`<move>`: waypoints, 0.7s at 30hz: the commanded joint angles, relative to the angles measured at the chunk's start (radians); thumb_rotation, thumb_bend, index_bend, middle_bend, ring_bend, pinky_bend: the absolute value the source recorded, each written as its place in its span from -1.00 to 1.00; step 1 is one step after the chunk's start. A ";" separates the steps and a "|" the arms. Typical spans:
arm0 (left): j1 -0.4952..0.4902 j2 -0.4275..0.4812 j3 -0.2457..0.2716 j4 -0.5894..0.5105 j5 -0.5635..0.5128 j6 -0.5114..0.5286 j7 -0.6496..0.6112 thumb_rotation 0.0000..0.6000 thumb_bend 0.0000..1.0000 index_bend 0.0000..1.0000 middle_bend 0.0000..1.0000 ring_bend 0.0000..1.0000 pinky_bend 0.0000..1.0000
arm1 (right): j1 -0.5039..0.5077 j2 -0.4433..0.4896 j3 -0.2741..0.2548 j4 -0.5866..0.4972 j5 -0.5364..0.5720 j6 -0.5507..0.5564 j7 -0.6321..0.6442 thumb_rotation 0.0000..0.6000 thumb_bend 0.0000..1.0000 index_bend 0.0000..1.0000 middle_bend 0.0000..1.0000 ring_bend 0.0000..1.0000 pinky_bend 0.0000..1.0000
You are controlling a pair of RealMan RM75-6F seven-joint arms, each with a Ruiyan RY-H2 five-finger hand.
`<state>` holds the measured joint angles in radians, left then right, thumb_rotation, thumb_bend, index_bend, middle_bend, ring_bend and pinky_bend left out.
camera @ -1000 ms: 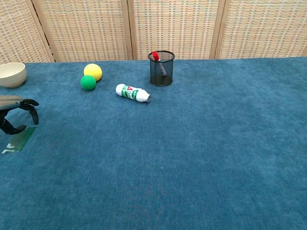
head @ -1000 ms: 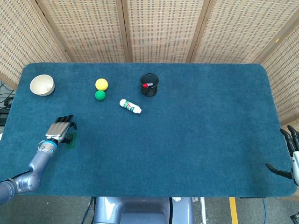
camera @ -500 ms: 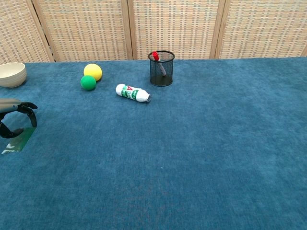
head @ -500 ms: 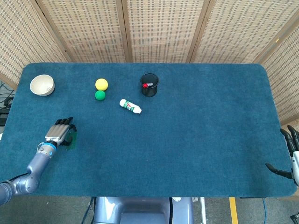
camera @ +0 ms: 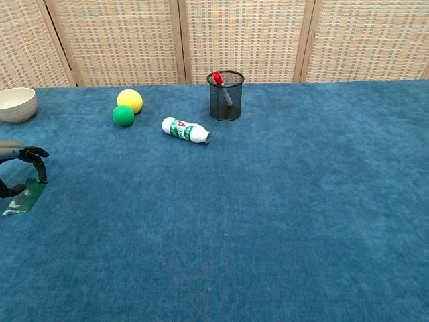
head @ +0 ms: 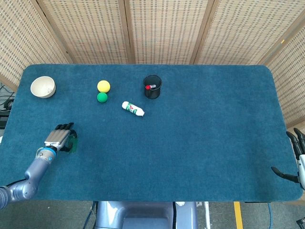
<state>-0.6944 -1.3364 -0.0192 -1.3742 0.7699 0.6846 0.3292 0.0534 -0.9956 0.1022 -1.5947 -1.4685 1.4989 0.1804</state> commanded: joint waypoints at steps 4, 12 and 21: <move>0.008 0.098 -0.005 -0.118 0.025 0.028 -0.028 1.00 0.10 -0.30 -1.00 -1.00 -1.00 | 0.000 0.000 0.000 -0.001 0.000 0.001 0.000 1.00 -0.89 -0.89 -1.00 -1.00 -1.00; 0.042 0.094 -0.037 -0.097 0.134 0.098 -0.117 1.00 0.08 -0.30 -1.00 -1.00 -1.00 | 0.000 0.000 0.000 -0.001 0.000 0.000 0.000 1.00 -0.89 -0.89 -1.00 -1.00 -1.00; 0.041 0.006 -0.039 0.010 0.127 0.122 -0.095 1.00 -0.04 -0.31 -1.00 -1.00 -1.00 | 0.001 0.000 -0.001 0.000 0.000 -0.003 0.000 1.00 -0.89 -0.89 -1.00 -1.00 -1.00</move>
<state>-0.6557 -1.3129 -0.0565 -1.3830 0.8965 0.7924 0.2257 0.0543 -0.9958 0.1010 -1.5947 -1.4687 1.4962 0.1803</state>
